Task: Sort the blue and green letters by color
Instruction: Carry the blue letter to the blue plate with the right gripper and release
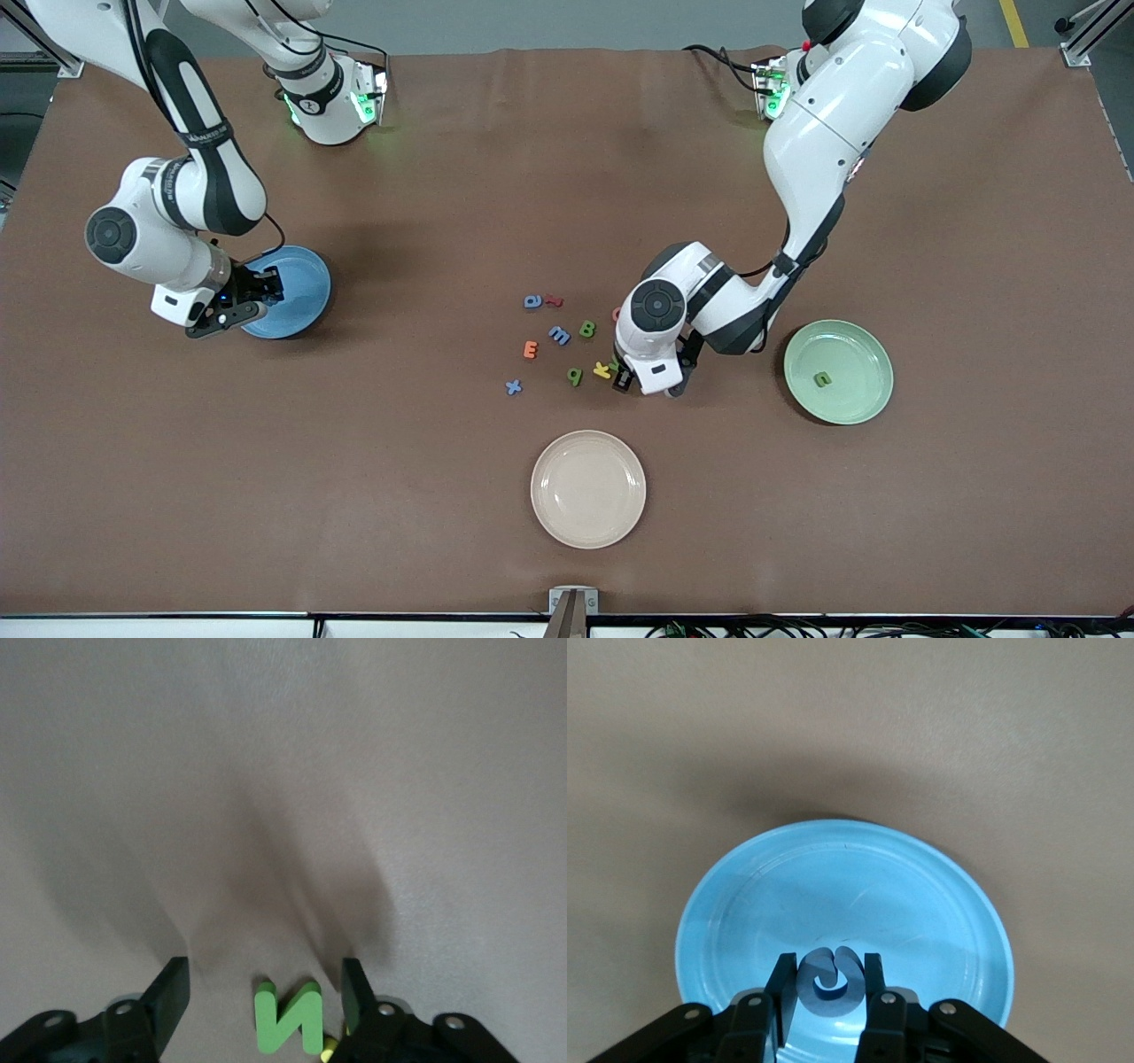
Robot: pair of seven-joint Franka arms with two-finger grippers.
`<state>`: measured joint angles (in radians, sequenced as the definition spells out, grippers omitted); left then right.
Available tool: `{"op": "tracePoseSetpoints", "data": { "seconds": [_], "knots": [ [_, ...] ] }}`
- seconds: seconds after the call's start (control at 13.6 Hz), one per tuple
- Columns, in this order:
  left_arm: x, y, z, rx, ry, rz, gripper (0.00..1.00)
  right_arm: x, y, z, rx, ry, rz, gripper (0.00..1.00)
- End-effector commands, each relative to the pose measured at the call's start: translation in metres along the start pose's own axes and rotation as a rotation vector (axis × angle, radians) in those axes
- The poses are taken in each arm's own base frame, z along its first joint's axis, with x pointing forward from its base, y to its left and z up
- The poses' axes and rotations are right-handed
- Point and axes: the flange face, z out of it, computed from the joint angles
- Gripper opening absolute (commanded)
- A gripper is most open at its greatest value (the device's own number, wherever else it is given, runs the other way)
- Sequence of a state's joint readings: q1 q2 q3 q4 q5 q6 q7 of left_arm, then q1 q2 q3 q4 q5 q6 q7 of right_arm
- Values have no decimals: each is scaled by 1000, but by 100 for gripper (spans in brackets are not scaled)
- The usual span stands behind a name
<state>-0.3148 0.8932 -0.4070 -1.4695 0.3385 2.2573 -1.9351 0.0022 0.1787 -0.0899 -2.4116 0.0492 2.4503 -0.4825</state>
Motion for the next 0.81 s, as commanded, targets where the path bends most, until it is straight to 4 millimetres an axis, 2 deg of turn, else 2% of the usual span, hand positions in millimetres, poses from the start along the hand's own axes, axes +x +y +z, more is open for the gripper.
{"op": "tracePoseSetpoints", "data": {
  "seconds": [0.0,0.15,0.22,0.37,0.52,0.59,0.66,0.74],
  "knots": [
    [-14,2,3,-6,10,-4,71,-14,-9,6,-24,32,-23,0],
    [-15,2,3,-5,9,-6,64,-23,-12,24,-31,38,-22,0],
    [-15,2,4,-5,9,-6,55,-28,-14,32,-32,37,-21,0],
    [-15,2,4,-7,8,1,34,-32,-16,39,-29,29,-21,0],
    [-13,3,1,-12,18,17,6,-35,-17,43,-25,20,-21,1],
    [-9,4,-4,-20,25,20,0,-35,-17,45,-23,14,-21,2],
    [1,5,-7,-24,36,34,0,-35,-17,45,-23,14,-18,17],
    [16,7,-13,-24,43,38,0,-34,-17,44,-24,16,-16,77]
  ]
}}
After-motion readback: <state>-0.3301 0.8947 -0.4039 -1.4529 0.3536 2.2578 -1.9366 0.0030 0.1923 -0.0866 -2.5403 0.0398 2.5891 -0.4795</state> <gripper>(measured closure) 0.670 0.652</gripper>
